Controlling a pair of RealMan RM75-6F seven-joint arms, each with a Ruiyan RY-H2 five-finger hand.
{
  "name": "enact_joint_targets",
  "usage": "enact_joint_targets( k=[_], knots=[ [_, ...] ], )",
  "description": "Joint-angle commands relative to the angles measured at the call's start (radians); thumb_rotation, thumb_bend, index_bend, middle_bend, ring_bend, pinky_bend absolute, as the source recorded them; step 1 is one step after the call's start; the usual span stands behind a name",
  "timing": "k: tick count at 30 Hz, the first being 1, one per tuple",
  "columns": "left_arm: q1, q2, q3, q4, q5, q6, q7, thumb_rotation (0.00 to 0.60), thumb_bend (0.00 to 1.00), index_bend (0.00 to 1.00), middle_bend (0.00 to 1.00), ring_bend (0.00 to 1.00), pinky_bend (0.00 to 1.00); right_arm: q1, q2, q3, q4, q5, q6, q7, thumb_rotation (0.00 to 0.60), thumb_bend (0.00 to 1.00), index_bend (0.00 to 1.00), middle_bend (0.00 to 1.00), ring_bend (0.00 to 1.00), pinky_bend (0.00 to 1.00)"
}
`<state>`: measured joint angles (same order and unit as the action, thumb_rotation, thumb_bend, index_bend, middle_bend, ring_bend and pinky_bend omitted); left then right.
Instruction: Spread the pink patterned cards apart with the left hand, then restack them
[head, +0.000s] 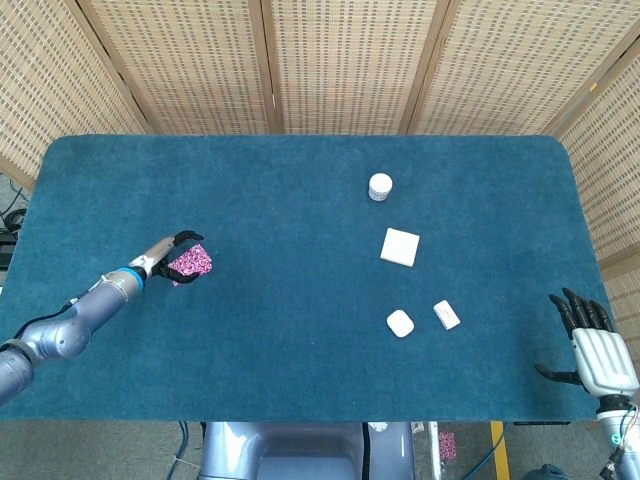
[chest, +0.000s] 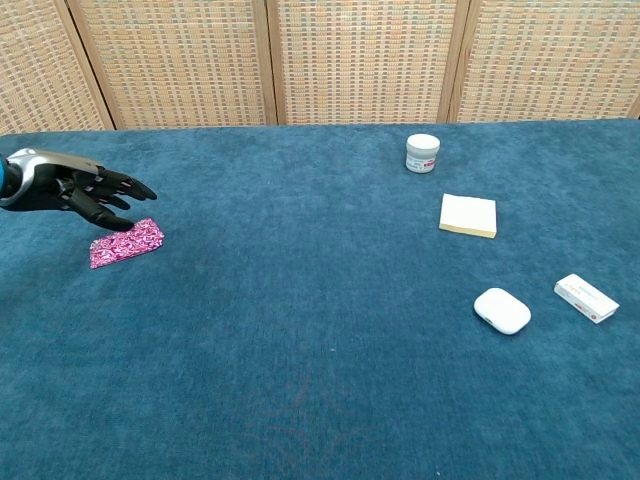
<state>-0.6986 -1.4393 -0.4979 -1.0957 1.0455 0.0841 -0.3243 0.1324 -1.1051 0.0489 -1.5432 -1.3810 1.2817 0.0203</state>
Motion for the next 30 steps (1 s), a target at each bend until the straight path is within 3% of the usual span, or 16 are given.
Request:
enact_joint_targets(
  k=[1,30],
  knots=[
    [-0.016,-0.022,0.001,0.015,-0.005,0.008,-0.017,0.6,0.37,0.13,0.0,0.0,0.0,0.001,0.0,0.0,0.001,0.001,-0.001,0.001,0.6,0.0,0.0,0.0,0.0,0.0],
    [-0.046,-0.025,0.038,-0.024,0.005,0.002,-0.074,0.6,0.37,0.13,0.0,0.0,0.0,0.002,0.0,-0.002,0.005,0.002,-0.008,0.006,0.6,0.0,0.0,0.0,0.0,0.0]
  ],
)
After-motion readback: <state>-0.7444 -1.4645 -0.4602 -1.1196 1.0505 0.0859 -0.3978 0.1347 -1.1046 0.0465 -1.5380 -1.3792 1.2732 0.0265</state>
